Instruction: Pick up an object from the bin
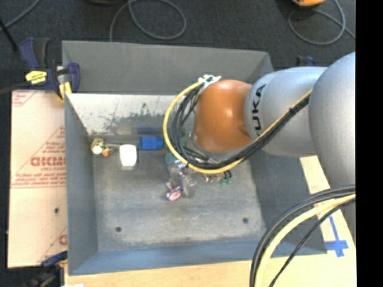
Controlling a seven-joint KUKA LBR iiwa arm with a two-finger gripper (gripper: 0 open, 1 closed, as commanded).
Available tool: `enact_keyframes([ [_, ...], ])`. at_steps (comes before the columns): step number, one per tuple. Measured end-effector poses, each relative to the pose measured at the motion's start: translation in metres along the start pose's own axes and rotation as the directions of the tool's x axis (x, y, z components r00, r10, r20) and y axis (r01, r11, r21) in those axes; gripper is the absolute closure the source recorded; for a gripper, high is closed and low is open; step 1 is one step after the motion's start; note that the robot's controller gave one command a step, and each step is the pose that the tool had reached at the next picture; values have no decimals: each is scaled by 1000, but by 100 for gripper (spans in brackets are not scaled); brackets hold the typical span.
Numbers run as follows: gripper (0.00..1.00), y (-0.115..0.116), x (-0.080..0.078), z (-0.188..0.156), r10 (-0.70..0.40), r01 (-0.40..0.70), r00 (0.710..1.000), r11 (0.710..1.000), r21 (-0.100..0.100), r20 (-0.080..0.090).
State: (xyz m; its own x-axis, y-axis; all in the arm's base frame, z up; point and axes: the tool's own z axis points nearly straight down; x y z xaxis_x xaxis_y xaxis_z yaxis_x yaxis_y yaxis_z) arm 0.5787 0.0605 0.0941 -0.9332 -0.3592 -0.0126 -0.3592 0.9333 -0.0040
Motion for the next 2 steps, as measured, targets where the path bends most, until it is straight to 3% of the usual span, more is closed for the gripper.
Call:
enact_keyframes([
  [1, 100, 1, 0, -27, 55, -55, 998, 998, -4, -9],
  [2, 100, -7, -4, -67, 51, -51, 999, 999, 2, 9],
])
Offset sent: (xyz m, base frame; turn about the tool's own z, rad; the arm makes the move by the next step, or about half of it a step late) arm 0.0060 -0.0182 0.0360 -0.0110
